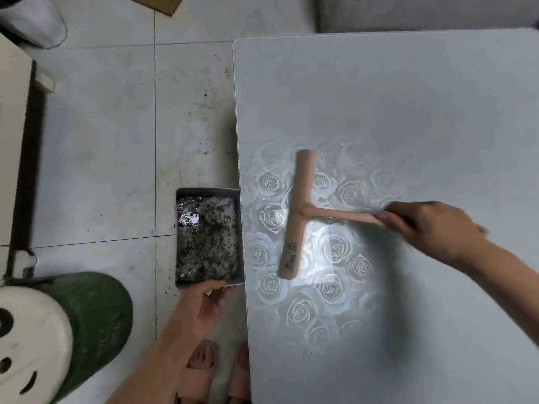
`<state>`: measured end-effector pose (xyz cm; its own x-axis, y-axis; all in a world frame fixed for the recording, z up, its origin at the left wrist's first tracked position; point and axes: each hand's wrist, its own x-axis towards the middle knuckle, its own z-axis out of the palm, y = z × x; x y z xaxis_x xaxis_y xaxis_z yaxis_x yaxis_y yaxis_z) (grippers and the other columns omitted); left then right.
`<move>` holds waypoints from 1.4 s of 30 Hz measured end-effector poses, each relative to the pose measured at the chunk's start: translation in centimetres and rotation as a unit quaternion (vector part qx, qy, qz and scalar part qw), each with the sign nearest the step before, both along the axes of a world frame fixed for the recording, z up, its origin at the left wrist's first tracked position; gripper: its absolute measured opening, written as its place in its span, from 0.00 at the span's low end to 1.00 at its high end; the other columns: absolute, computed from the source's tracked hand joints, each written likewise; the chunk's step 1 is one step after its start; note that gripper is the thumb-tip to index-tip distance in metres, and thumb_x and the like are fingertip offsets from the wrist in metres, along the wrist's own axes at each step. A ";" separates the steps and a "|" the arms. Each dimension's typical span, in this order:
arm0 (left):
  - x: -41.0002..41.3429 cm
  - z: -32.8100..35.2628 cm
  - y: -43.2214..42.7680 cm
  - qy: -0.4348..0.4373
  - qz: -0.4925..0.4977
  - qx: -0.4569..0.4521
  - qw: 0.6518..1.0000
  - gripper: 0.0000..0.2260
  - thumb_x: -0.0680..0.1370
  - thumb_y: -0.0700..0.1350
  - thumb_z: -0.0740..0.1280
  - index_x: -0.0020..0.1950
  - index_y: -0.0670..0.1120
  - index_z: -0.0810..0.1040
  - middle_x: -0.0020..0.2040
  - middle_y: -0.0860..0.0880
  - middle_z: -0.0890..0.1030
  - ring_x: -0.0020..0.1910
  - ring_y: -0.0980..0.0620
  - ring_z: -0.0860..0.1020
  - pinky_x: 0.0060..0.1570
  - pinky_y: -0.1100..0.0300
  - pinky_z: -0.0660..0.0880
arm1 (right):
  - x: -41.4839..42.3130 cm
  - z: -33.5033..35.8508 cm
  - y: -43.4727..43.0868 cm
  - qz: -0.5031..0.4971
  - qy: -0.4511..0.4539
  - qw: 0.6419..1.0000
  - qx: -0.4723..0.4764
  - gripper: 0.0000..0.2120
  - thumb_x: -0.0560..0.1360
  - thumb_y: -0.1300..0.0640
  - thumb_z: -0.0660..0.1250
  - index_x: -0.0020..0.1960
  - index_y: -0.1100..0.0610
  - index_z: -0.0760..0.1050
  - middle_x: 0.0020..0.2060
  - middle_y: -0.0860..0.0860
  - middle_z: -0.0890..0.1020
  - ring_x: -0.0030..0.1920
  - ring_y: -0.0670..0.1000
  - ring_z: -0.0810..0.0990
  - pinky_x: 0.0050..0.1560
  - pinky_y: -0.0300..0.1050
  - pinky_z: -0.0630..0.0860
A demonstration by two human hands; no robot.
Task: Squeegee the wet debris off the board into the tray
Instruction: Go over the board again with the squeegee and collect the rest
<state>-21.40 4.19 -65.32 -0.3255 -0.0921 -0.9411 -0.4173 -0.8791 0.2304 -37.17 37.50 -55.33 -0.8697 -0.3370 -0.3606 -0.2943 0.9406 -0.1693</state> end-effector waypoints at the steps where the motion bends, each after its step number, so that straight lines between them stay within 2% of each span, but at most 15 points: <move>1: 0.0 0.0 0.0 0.000 0.002 0.002 1.000 0.13 0.74 0.26 0.55 0.48 0.39 0.75 0.46 0.43 0.78 0.45 0.46 0.77 0.41 0.59 0.79 | -0.6 -0.6 -2.2 0.019 -0.004 1.000 -0.007 0.20 0.75 0.33 0.48 0.47 0.43 0.74 0.37 0.42 0.79 0.41 0.51 0.77 0.37 0.45 0.67; 4: -0.1 0.0 0.0 -0.002 0.010 0.005 1.000 0.12 0.75 0.26 0.55 0.48 0.38 0.74 0.47 0.42 0.77 0.45 0.46 0.76 0.42 0.59 0.78 | -1.7 -1.2 -7.9 0.081 0.001 0.997 -0.009 0.20 0.79 0.37 0.50 0.50 0.47 0.75 0.43 0.47 0.81 0.47 0.52 0.79 0.40 0.45 0.69; 7: -0.2 0.0 0.0 0.000 0.024 0.001 1.000 0.14 0.74 0.25 0.55 0.50 0.39 0.74 0.47 0.42 0.78 0.46 0.46 0.77 0.43 0.55 0.78 | -2.2 0.0 -9.1 0.127 0.071 0.989 -0.003 0.22 0.78 0.36 0.47 0.48 0.47 0.74 0.40 0.47 0.81 0.43 0.53 0.79 0.35 0.44 0.64; 10: -0.4 0.0 -0.2 -0.011 0.021 0.013 1.000 0.14 0.74 0.25 0.56 0.52 0.40 0.73 0.47 0.43 0.78 0.46 0.47 0.77 0.37 0.58 0.80 | -2.5 2.8 -5.4 0.077 0.090 0.993 -0.013 0.24 0.74 0.31 0.45 0.47 0.43 0.75 0.37 0.44 0.81 0.40 0.53 0.78 0.35 0.45 0.66; 13: -0.7 0.2 -0.3 -0.019 0.014 0.009 1.000 0.13 0.75 0.25 0.56 0.49 0.41 0.74 0.45 0.44 0.78 0.44 0.48 0.77 0.36 0.60 0.80 | -2.9 4.9 -1.0 -0.002 0.054 0.998 0.013 0.28 0.69 0.28 0.42 0.45 0.40 0.76 0.35 0.43 0.79 0.39 0.53 0.77 0.37 0.47 0.71; 15: -0.7 0.3 -0.3 -0.018 0.014 0.007 1.000 0.13 0.74 0.25 0.57 0.48 0.41 0.74 0.45 0.44 0.78 0.45 0.48 0.77 0.36 0.59 0.80 | -2.6 4.8 -1.1 0.004 0.034 0.998 0.051 0.29 0.68 0.28 0.41 0.45 0.40 0.76 0.36 0.43 0.80 0.41 0.52 0.79 0.38 0.46 0.71; 17: -0.8 0.5 -0.3 -0.022 0.014 0.011 1.000 0.13 0.74 0.25 0.57 0.48 0.40 0.74 0.45 0.43 0.77 0.45 0.47 0.77 0.35 0.59 0.80 | -1.7 3.5 -3.6 0.050 0.043 0.994 0.083 0.28 0.71 0.29 0.42 0.46 0.43 0.75 0.38 0.43 0.81 0.42 0.52 0.80 0.37 0.44 0.68; 23: -0.8 0.5 -0.2 -0.032 0.010 0.005 0.999 0.10 0.75 0.26 0.58 0.46 0.38 0.74 0.39 0.44 0.79 0.40 0.47 0.77 0.30 0.62 0.80 | -0.9 0.6 -12.9 0.119 0.095 0.986 0.063 0.22 0.79 0.37 0.47 0.46 0.49 0.74 0.39 0.48 0.80 0.41 0.54 0.80 0.34 0.43 0.61; 26: -0.3 0.3 -0.2 -0.041 0.010 0.010 0.999 0.10 0.75 0.26 0.58 0.43 0.38 0.74 0.36 0.43 0.80 0.40 0.47 0.78 0.33 0.57 0.81 | 0.8 2.4 -9.3 0.035 0.066 0.997 0.025 0.22 0.77 0.35 0.48 0.44 0.48 0.73 0.35 0.45 0.79 0.40 0.53 0.79 0.33 0.44 0.66; 29: 0.5 0.1 -0.5 -0.035 0.006 0.023 0.999 0.11 0.74 0.25 0.57 0.43 0.38 0.74 0.33 0.43 0.81 0.43 0.47 0.77 0.35 0.55 0.81 | 5.4 5.1 -1.0 -0.082 0.018 0.996 0.021 0.21 0.74 0.31 0.49 0.43 0.44 0.73 0.31 0.42 0.77 0.37 0.50 0.80 0.33 0.47 0.72; 33: 1.4 -0.1 -0.4 -0.030 0.009 0.034 0.999 0.11 0.74 0.25 0.58 0.43 0.38 0.75 0.33 0.44 0.82 0.44 0.47 0.78 0.37 0.55 0.81 | 13.3 6.1 4.3 -0.196 -0.040 0.979 0.047 0.14 0.69 0.31 0.58 0.41 0.39 0.74 0.34 0.42 0.80 0.39 0.48 0.83 0.37 0.50 0.77; 35: 1.8 -0.3 -0.2 -0.040 0.000 0.032 0.999 0.11 0.74 0.26 0.57 0.42 0.38 0.74 0.32 0.44 0.82 0.43 0.47 0.77 0.34 0.57 0.81 | 15.2 5.0 2.2 -0.199 -0.065 0.974 0.092 0.11 0.70 0.34 0.60 0.41 0.39 0.75 0.37 0.43 0.81 0.42 0.51 0.83 0.37 0.50 0.76; 36: 1.9 -0.4 -0.2 -0.047 -0.002 0.031 0.998 0.10 0.75 0.26 0.57 0.42 0.38 0.74 0.32 0.44 0.81 0.43 0.48 0.76 0.31 0.58 0.81 | 15.5 4.2 0.8 -0.195 -0.063 0.974 0.094 0.14 0.70 0.35 0.58 0.43 0.41 0.77 0.38 0.44 0.82 0.42 0.53 0.83 0.36 0.50 0.75; 40: 2.2 -0.3 -0.3 -0.044 -0.002 0.027 0.999 0.10 0.75 0.27 0.57 0.48 0.38 0.73 0.43 0.43 0.78 0.40 0.48 0.80 0.28 0.60 0.80 | 12.5 0.8 -5.7 -0.140 -0.034 0.987 0.072 0.20 0.78 0.37 0.48 0.51 0.46 0.74 0.43 0.47 0.81 0.46 0.53 0.81 0.40 0.46 0.72; 42: 2.4 -0.2 -0.1 -0.040 -0.001 0.028 0.999 0.11 0.75 0.27 0.56 0.50 0.38 0.74 0.42 0.43 0.80 0.35 0.49 0.82 0.27 0.61 0.79 | 10.8 0.0 -9.1 -0.104 -0.026 0.993 0.056 0.20 0.80 0.38 0.46 0.52 0.48 0.73 0.44 0.48 0.81 0.46 0.53 0.80 0.40 0.46 0.70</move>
<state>-18.95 4.11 -65.49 -0.2484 -0.0380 -0.9679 -0.4339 -0.8890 0.1463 -26.39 28.42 -55.30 -0.8958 -0.1074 -0.4314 -0.0850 0.9939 -0.0709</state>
